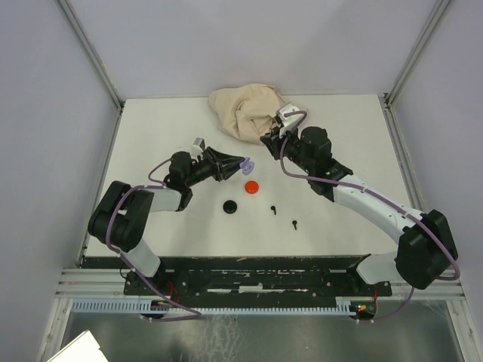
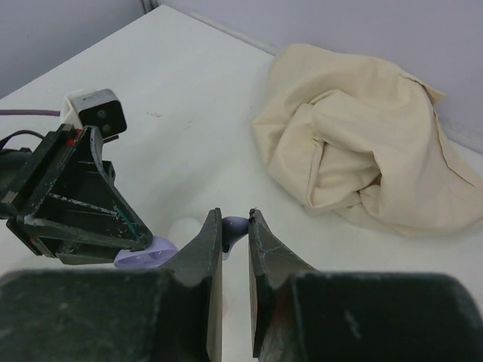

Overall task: Insert the wireless bluetooth earbuds into the charging case
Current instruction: Place the earbud in the charging case.

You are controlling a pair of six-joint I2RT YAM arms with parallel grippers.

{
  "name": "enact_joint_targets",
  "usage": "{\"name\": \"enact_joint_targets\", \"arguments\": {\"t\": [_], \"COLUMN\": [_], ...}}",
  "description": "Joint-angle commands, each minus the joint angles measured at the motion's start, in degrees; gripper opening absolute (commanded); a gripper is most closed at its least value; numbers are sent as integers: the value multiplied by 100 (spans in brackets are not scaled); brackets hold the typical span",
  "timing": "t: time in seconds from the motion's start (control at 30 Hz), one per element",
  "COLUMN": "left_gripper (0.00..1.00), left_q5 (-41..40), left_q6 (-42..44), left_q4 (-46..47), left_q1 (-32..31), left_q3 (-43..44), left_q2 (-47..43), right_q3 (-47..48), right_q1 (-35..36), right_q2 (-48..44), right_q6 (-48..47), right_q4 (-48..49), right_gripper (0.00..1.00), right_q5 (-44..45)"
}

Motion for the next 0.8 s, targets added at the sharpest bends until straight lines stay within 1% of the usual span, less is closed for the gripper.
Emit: {"name": "enact_joint_targets", "arguments": {"t": [0.0, 0.27, 0.77], "left_gripper": [3, 3, 3], "left_q5": [-50, -96, -114], "left_q6": [-72, -77, -117], "left_q4": [304, 319, 411], "left_q1": [-85, -156, -164], "left_q3": [252, 379, 529], "left_q2": [-89, 11, 62], "right_q3": [-465, -716, -961], "right_q1": [317, 581, 687], "right_q2": [-76, -87, -106], "right_q6": [-890, -1216, -1115], "right_q4": [1354, 1553, 1403], "right_gripper": [2, 2, 2], "right_q5": [-137, -188, -117]}}
